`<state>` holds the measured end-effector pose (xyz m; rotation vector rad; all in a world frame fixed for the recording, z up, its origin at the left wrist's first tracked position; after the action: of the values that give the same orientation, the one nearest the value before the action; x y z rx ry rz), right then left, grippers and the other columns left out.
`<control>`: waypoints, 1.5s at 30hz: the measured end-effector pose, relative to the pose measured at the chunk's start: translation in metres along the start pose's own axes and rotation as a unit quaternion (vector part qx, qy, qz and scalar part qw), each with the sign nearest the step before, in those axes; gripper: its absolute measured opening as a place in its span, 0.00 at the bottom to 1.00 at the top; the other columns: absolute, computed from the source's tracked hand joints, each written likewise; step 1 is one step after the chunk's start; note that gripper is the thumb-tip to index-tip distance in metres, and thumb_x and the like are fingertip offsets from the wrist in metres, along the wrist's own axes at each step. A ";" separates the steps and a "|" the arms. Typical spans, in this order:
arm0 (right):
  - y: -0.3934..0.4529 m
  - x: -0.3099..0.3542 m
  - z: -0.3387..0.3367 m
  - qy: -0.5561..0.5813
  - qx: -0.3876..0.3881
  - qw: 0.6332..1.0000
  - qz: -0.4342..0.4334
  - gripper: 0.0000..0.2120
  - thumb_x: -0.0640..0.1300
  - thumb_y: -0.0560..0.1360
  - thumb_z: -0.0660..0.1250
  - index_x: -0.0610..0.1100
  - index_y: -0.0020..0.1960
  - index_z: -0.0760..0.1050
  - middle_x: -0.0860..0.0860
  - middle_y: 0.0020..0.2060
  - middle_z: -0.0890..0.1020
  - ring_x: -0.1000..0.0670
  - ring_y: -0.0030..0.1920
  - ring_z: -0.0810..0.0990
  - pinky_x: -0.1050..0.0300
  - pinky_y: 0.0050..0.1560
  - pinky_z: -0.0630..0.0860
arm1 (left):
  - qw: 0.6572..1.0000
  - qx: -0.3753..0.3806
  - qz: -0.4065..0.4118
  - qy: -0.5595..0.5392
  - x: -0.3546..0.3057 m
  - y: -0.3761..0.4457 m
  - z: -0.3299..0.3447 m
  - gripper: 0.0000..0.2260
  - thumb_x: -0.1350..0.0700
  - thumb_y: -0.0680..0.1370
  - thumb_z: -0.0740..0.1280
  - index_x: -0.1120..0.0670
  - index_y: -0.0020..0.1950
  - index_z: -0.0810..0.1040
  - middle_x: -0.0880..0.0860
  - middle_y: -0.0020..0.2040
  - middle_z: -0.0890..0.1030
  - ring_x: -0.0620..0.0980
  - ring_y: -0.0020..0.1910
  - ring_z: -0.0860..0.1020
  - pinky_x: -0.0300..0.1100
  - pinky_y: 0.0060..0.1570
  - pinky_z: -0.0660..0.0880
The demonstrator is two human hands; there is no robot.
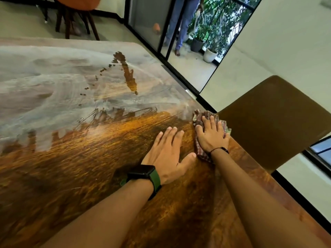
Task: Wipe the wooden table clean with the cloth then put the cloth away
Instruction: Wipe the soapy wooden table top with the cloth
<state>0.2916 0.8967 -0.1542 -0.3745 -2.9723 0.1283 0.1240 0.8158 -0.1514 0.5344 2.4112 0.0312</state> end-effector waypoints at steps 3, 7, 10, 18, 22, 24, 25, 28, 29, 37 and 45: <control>-0.034 -0.001 0.002 0.002 0.010 0.999 -0.046 0.27 0.61 0.78 0.43 0.58 0.76 0.47 0.55 0.77 0.45 0.49 0.76 0.41 0.40 0.73 0.40 | 1.000 0.009 0.000 0.009 -0.001 -0.001 0.001 0.40 0.33 0.68 0.37 0.52 0.76 0.47 0.53 0.77 0.49 0.47 0.75 0.44 0.46 0.73 0.39; -0.120 -0.022 0.004 -0.029 0.022 0.991 -0.130 0.32 0.68 0.70 0.32 0.65 0.73 0.41 0.63 0.73 0.36 0.55 0.75 0.36 0.44 0.74 0.38 | 1.000 0.014 -0.003 0.004 0.000 0.000 0.001 0.40 0.33 0.68 0.37 0.52 0.76 0.48 0.53 0.77 0.50 0.47 0.75 0.44 0.47 0.74 0.40; -0.165 -0.042 0.008 -0.034 0.054 0.985 -0.160 0.29 0.73 0.67 0.27 0.75 0.68 0.38 0.68 0.71 0.34 0.60 0.73 0.31 0.48 0.73 0.33 | 1.000 0.008 0.000 -0.002 -0.001 0.001 0.002 0.39 0.33 0.69 0.38 0.52 0.75 0.49 0.53 0.77 0.51 0.47 0.75 0.45 0.47 0.74 0.41; -0.077 -0.057 -0.003 -0.020 0.008 0.995 -0.099 0.30 0.70 0.67 0.36 0.69 0.70 0.45 0.63 0.73 0.40 0.53 0.76 0.40 0.41 0.72 0.39 | 1.000 0.005 0.002 -0.009 -0.001 0.000 0.001 0.40 0.32 0.69 0.39 0.53 0.75 0.49 0.54 0.77 0.51 0.48 0.75 0.45 0.46 0.73 0.39; -0.011 -0.027 -0.006 -0.029 0.027 0.997 -0.073 0.31 0.65 0.71 0.42 0.64 0.74 0.49 0.55 0.77 0.45 0.48 0.76 0.42 0.39 0.72 0.41 | 1.000 0.005 -0.008 -0.016 0.001 0.002 0.004 0.40 0.32 0.68 0.39 0.53 0.75 0.49 0.54 0.77 0.50 0.48 0.75 0.45 0.48 0.73 0.40; 0.009 -0.003 -0.004 -0.043 0.034 0.995 -0.088 0.28 0.63 0.75 0.45 0.64 0.75 0.48 0.55 0.77 0.44 0.48 0.76 0.42 0.39 0.72 0.42 | 1.000 0.005 -0.007 -0.011 0.000 0.002 0.005 0.40 0.32 0.68 0.39 0.53 0.75 0.49 0.53 0.77 0.50 0.48 0.75 0.45 0.48 0.74 0.41; 0.017 0.007 -0.003 -0.043 0.032 0.994 -0.098 0.26 0.63 0.77 0.46 0.64 0.74 0.48 0.55 0.77 0.44 0.48 0.76 0.42 0.38 0.72 0.41 | 1.000 0.003 -0.008 -0.012 0.001 0.002 0.005 0.40 0.32 0.68 0.39 0.53 0.75 0.49 0.53 0.77 0.50 0.47 0.75 0.45 0.48 0.74 0.41; 0.024 0.011 0.000 -0.034 0.036 0.991 -0.122 0.26 0.64 0.77 0.47 0.64 0.74 0.49 0.55 0.77 0.45 0.48 0.76 0.43 0.39 0.72 0.40 | 1.000 0.008 -0.006 0.000 0.001 0.002 0.005 0.40 0.32 0.68 0.39 0.52 0.75 0.49 0.52 0.77 0.50 0.47 0.75 0.45 0.46 0.73 0.40; 0.021 0.007 0.000 -0.029 0.038 0.990 -0.129 0.28 0.65 0.74 0.46 0.64 0.74 0.49 0.55 0.77 0.45 0.48 0.76 0.43 0.39 0.72 0.40 | 1.000 0.007 -0.003 0.003 0.001 0.002 0.005 0.40 0.32 0.68 0.39 0.52 0.75 0.49 0.52 0.77 0.50 0.47 0.75 0.45 0.46 0.73 0.40; -0.063 -0.096 -0.011 -0.021 0.017 0.997 -0.072 0.32 0.72 0.67 0.36 0.68 0.71 0.44 0.57 0.77 0.44 0.51 0.76 0.42 0.41 0.72 0.41 | 1.000 0.005 0.003 -0.027 -0.001 -0.004 -0.006 0.41 0.32 0.67 0.39 0.53 0.75 0.50 0.53 0.77 0.51 0.47 0.75 0.45 0.41 0.71 0.38; -0.057 -0.088 -0.009 -0.008 0.025 0.999 0.035 0.32 0.67 0.71 0.42 0.63 0.74 0.47 0.54 0.77 0.45 0.47 0.76 0.43 0.38 0.73 0.41 | 0.996 -0.012 -0.023 -0.086 0.001 0.001 -0.004 0.42 0.31 0.67 0.40 0.54 0.75 0.50 0.54 0.77 0.49 0.47 0.75 0.44 0.45 0.72 0.37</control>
<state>0.3638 0.8202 -0.1507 -0.4723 -2.9661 0.2149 0.1215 0.8179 -0.1485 0.4514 2.2518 -0.0052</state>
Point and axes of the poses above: each hand's wrist, its own y-axis towards the middle knuckle, its own z-axis out of the palm, x = y × z, the point moved 6 cm from there along y, towards the middle knuckle
